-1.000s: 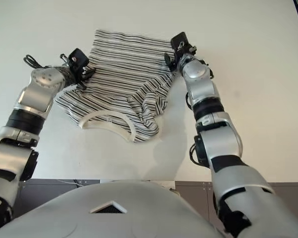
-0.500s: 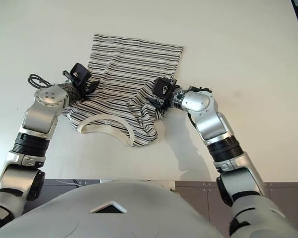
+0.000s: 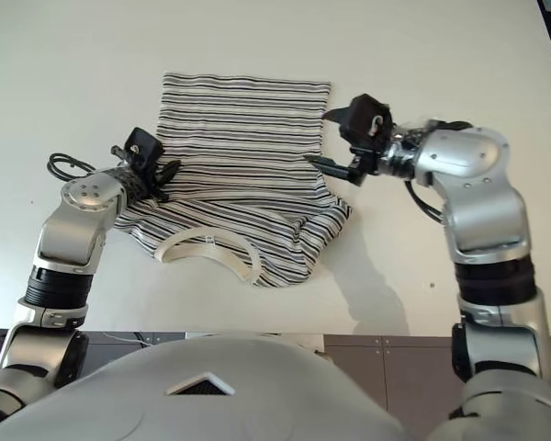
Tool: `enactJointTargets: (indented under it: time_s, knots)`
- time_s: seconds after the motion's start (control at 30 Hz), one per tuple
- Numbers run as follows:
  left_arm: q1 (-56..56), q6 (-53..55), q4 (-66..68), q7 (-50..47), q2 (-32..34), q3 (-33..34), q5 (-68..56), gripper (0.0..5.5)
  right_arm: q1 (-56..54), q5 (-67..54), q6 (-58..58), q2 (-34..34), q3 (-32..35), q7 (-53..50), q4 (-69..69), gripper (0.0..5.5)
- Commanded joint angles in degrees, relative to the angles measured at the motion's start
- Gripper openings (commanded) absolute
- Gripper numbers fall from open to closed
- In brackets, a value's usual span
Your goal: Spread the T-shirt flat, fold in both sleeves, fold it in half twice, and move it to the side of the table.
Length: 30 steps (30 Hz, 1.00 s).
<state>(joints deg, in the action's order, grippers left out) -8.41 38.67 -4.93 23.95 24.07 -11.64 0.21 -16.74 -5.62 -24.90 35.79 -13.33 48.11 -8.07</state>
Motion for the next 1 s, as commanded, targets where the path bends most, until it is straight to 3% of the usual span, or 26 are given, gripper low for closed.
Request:
enactJointTargets:
  time_s: [0.03,0.13,0.27,0.33,0.4,0.53,0.67,0.77,1.0]
  knots:
    - [-1.5,-0.4,3.5,4.2,1.6,-3.1,0.7,1.74,-1.1,6.9,1.8,-7.8,-6.3,-7.7,15.1,3.30]
    - [-7.5,-5.1,14.1,5.8,2.1,-5.9,3.9,1.74,-9.5,10.7,6.4,-14.5,-4.8,-19.2,35.7,3.30]
    - [-17.4,-11.6,25.2,2.2,-1.8,-1.7,2.8,1.74,-18.7,10.6,16.2,-19.9,-1.0,-29.3,50.1,3.30]
    - [-18.4,-14.3,25.0,-0.7,-3.2,2.6,0.7,1.74,-18.1,8.3,18.7,-20.9,1.9,-30.0,45.7,3.30]
    - [-17.0,-16.0,20.6,-2.0,-3.3,6.3,-1.1,1.74,-13.9,5.0,16.9,-20.7,4.6,-28.4,32.3,3.30]
    - [-9.1,-12.3,3.3,2.3,-1.0,10.0,-6.3,1.74,-2.2,2.8,9.9,-17.4,0.3,-21.0,7.7,3.30]
    - [7.3,-10.7,-17.1,14.3,9.4,4.1,-8.6,1.74,4.2,2.3,4.7,-14.8,-0.8,-17.7,-0.8,3.30]
    - [16.5,-14.2,-19.6,16.7,17.2,-1.6,-1.0,1.74,5.2,3.2,3.0,-15.5,-0.9,-18.9,-1.3,3.30]
    - [15.5,-19.5,-10.5,9.6,17.7,-9.4,15.1,1.74,6.1,3.5,0.9,-16.2,-0.4,-20.7,-3.6,3.30]
